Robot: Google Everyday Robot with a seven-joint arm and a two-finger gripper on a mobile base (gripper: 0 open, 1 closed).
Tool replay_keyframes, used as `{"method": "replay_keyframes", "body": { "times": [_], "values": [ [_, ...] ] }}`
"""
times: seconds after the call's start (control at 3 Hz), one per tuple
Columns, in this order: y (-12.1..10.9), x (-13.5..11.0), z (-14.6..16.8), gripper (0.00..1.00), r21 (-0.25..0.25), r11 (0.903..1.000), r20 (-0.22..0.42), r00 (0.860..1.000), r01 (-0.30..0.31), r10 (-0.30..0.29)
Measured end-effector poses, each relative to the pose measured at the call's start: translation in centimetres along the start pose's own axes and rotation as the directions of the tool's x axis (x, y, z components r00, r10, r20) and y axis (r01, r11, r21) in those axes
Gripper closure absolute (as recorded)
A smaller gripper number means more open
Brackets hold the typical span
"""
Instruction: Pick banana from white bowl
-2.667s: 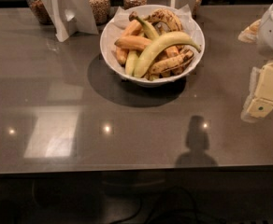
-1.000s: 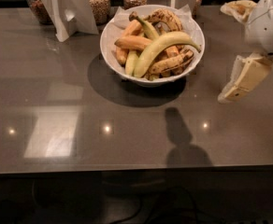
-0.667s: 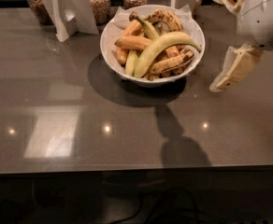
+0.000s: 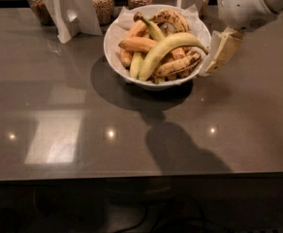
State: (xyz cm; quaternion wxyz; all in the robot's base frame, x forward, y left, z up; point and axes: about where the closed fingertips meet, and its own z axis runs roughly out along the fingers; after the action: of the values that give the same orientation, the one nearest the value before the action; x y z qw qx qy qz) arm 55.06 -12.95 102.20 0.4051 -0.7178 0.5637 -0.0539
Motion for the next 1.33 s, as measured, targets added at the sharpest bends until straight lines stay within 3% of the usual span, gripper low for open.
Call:
{"method": "replay_keyframes", "body": {
  "times": [0.67, 1.0, 1.33],
  "values": [
    [-0.4, -0.5, 0.2, 0.00, 0.006, 0.9996, 0.001, 1.000, 0.028, -0.028],
    [-1.6, -0.3, 1.5, 0.07, 0.031, 0.9935, 0.002, 0.994, 0.110, -0.110],
    [-2.9, 0.1, 3.3, 0.26, 0.049, 0.9747, -0.013, 0.976, 0.218, -0.218]
  ]
}}
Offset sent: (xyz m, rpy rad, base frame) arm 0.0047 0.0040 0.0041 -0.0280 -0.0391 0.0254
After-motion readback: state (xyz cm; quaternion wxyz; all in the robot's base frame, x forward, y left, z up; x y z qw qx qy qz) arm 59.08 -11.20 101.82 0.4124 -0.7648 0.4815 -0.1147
